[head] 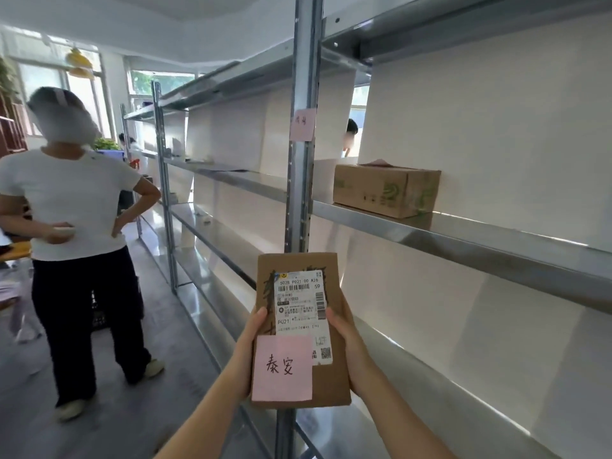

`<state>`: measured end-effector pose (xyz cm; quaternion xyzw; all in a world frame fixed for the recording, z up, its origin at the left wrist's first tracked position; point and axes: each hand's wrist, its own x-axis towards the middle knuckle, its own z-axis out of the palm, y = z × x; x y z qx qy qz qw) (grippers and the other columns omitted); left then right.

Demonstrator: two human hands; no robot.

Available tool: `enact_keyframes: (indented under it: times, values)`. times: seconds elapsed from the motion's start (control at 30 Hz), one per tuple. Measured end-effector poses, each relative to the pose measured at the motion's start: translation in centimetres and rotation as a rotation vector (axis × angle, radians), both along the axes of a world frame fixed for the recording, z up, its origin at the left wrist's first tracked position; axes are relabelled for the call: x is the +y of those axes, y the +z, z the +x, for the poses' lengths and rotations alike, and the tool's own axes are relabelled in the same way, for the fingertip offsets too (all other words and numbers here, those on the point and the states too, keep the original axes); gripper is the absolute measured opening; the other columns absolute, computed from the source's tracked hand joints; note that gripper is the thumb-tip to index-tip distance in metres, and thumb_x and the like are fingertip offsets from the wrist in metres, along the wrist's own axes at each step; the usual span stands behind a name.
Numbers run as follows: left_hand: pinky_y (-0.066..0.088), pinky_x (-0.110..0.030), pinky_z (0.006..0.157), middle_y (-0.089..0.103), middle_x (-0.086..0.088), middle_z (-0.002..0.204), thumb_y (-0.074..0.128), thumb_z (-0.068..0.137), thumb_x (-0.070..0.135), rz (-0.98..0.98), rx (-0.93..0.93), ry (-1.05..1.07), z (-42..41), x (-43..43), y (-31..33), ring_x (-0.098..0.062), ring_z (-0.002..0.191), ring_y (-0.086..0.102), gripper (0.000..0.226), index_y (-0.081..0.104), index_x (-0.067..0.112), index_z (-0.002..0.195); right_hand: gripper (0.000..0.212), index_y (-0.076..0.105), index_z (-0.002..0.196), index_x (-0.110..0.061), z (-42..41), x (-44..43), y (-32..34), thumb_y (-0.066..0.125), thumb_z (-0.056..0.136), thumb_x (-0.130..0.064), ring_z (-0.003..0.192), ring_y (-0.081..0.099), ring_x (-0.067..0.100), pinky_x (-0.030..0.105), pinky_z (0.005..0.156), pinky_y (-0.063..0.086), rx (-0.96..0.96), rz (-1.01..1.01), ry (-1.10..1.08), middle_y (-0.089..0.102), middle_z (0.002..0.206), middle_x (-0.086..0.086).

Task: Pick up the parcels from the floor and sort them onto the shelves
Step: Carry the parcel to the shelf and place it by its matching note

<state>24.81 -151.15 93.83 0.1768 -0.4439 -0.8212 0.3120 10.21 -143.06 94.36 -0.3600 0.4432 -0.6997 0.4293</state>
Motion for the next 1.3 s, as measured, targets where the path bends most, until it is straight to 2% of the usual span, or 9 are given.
enact_keyframes:
  times: [0.13,0.37,0.47,0.53,0.67,0.87,1.0,1.13,1.3]
  values:
    - [0.056,-0.031,0.049,0.075,-0.018,0.082,0.043,0.088,0.036,0.053,-0.061,-0.038,-2.1,-3.0,-3.2,-0.027,0.061,0.072,0.057,0.046,0.001,0.133,0.067,0.046,0.139,-0.024,-1.6,-2.4,-3.4,0.063,0.075,-0.032,0.103,0.071,0.025,0.032,0.072,0.059,-0.054,0.063,-0.064,0.07,0.121,0.009]
    - [0.058,-0.035,0.061,0.072,-0.022,0.102,0.05,0.086,0.048,0.031,-0.23,-0.188,-8.7,-10.0,-6.5,-0.03,0.074,0.072,0.059,0.05,0.008,0.129,0.056,0.052,0.137,-0.018,-6.5,-6.5,-7.3,0.061,0.084,-0.033,0.104,0.07,0.033,0.038,0.074,0.057,-0.18,0.21,-0.253,0.072,0.117,0.015]
    - [0.057,-0.031,0.053,0.076,-0.016,0.086,0.041,0.092,0.042,0.035,-0.254,-0.282,-11.9,-12.0,-6.9,-0.026,0.066,0.073,0.043,0.06,0.01,0.113,0.059,0.056,0.134,-0.018,-8.9,-7.8,-7.9,0.069,0.08,-0.038,0.099,0.072,0.035,0.038,0.072,0.057,-0.218,0.254,-0.336,0.073,0.114,0.016]
    - [0.055,-0.028,0.049,0.076,-0.013,0.078,0.039,0.094,0.042,0.031,-0.272,-0.328,-14.0,-13.1,-6.9,-0.023,0.061,0.072,0.039,0.062,0.011,0.104,0.049,0.059,0.13,-0.019,-10.3,-8.2,-8.3,0.064,0.085,-0.037,0.088,0.074,0.032,0.034,0.064,0.058,-0.242,0.274,-0.394,0.076,0.106,0.015]
    - [0.054,-0.027,0.048,0.076,-0.01,0.075,0.036,0.095,0.044,0.005,-0.263,-0.401,-17.7,-14.6,-7.6,-0.022,0.059,0.072,0.042,0.062,0.012,0.1,0.052,0.057,0.132,-0.02,-12.9,-9.0,-9.1,0.063,0.084,-0.038,0.096,0.072,0.035,0.036,0.068,0.058,-0.261,0.266,-0.468,0.071,0.117,0.018]
    - [0.055,-0.027,0.046,0.076,-0.009,0.074,0.044,0.095,0.028,0.01,-0.233,-0.343,-21.6,-16.3,-9.3,-0.021,0.057,0.071,0.028,0.054,0.008,0.112,0.045,0.053,0.134,-0.016,-16.8,-10.8,-10.2,0.055,0.091,-0.028,0.079,0.073,0.025,0.028,0.054,0.056,-0.235,0.303,-0.508,0.069,0.117,0.019]
    - [0.055,-0.028,0.045,0.076,-0.012,0.074,0.045,0.094,0.03,0.074,-0.264,-0.324,-23.1,-17.2,-11.0,-0.022,0.055,0.071,0.03,0.056,0.009,0.112,0.038,0.058,0.127,-0.011,-18.5,-11.5,-11.4,0.051,0.096,-0.031,0.062,0.074,0.021,0.025,0.047,0.054,-0.282,0.398,-0.513,0.076,0.092,0.013]
    - [0.052,-0.023,0.038,0.072,-0.009,0.057,0.041,0.097,0.031,0.095,-0.333,-0.299,-24.5,-17.7,-11.8,-0.019,0.043,0.067,0.027,0.06,0.012,0.09,0.042,0.067,0.115,-0.014,-20.1,-11.9,-12.3,0.049,0.095,-0.046,0.071,0.074,0.024,0.029,0.057,0.056,-0.328,0.515,-0.463,0.079,0.087,0.01]
    - [0.055,-0.026,0.043,0.074,-0.008,0.062,0.039,0.097,0.036,0.134,-0.364,-0.274,-24.7,-17.4,-12.0,-0.021,0.048,0.069,0.031,0.061,0.014,0.096,0.038,0.069,0.105,-0.019,-20.8,-11.6,-11.8,0.045,0.096,-0.047,0.067,0.075,0.019,0.027,0.058,0.056,-0.27,0.569,-0.437,0.079,0.082,0.006]
